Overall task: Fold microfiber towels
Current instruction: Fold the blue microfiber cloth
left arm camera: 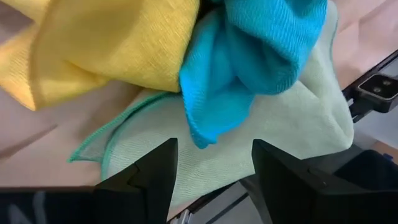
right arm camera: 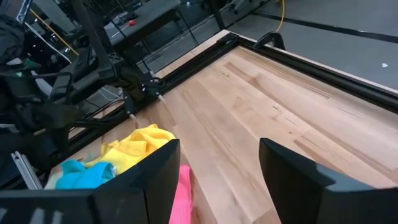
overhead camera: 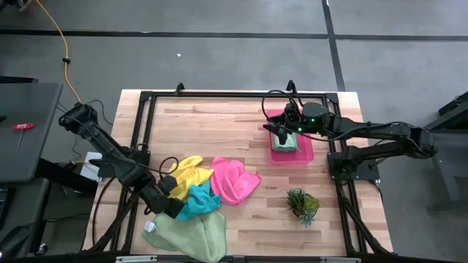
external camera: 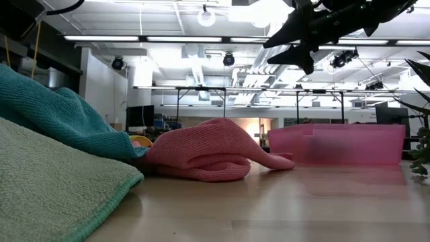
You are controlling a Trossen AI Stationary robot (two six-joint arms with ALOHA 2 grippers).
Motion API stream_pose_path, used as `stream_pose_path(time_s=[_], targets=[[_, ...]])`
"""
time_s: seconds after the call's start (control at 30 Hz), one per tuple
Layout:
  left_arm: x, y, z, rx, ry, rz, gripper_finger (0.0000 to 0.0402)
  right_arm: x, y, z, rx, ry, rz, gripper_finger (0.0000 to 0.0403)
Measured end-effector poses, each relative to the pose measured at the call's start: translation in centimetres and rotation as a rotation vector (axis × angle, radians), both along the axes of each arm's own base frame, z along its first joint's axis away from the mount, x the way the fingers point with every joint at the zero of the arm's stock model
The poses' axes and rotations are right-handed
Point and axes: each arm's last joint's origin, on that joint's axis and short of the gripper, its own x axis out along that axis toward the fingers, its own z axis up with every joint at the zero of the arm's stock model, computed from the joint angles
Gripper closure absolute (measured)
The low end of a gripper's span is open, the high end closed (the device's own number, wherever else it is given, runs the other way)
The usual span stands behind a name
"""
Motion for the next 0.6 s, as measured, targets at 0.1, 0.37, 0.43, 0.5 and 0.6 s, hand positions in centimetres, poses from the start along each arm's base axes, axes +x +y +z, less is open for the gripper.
stream_pose_path(time_s=[0.1, 0.37, 0.43, 0.5, 0.6], targets=[[0.2, -0.2, -0.4, 0.005, 0.014, 0.001, 0.0219, 0.0, 0.0, 0.0, -0.001, 0.001, -0.005, 0.0192], [0.4, -0.2, -0.9, 0.048, 0.019, 0.022, 0.0254, 0.0, -0.1, 0.0, -0.008, 0.005, -0.029, 0.0192], [0.5, -0.2, -1.0, 0.049, 0.018, 0.024, 0.0262, 0.0, -0.1, 0.0, -0.008, 0.005, -0.03, 0.0192], [0.5, -0.2, -1.1, 0.056, 0.027, 0.025, 0.0269, 0.0, -0.1, 0.0, -0.008, 0.005, -0.029, 0.0192], [0.7, -0.5, -1.5, 0.048, 0.041, 0.011, 0.0279, 0.0, -0.1, 0.0, -0.008, 0.005, -0.029, 0.0192]])
